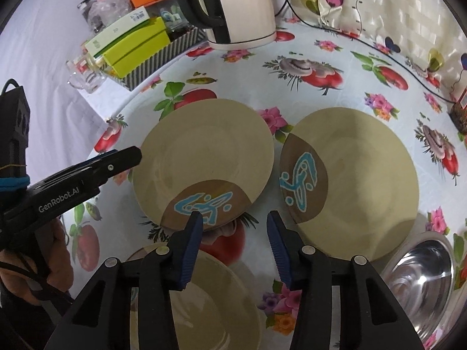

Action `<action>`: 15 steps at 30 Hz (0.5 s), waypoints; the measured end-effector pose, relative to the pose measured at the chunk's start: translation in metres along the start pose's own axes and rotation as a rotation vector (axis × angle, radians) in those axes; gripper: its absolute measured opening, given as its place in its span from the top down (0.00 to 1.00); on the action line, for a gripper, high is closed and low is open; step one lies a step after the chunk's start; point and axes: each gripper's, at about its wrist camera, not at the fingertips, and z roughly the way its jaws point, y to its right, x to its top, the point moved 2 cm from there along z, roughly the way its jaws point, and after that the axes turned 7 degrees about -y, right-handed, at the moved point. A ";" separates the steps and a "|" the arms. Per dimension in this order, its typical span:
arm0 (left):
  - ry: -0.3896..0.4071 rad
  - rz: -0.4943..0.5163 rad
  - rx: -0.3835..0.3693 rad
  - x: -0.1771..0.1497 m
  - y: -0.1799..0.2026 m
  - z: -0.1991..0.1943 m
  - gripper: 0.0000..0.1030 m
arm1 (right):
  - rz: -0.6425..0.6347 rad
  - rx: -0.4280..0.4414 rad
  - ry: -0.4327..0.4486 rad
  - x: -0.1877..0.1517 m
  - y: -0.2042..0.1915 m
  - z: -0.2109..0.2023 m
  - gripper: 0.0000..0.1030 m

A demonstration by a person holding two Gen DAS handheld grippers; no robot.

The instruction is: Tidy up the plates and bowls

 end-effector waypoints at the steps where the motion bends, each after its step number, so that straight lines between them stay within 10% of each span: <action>1: -0.005 0.002 -0.004 0.001 0.000 0.002 0.50 | 0.005 0.007 -0.002 0.002 0.001 0.002 0.59; 15: -0.038 0.021 -0.020 0.005 0.008 0.020 0.63 | 0.053 0.012 -0.016 0.017 0.006 0.020 0.67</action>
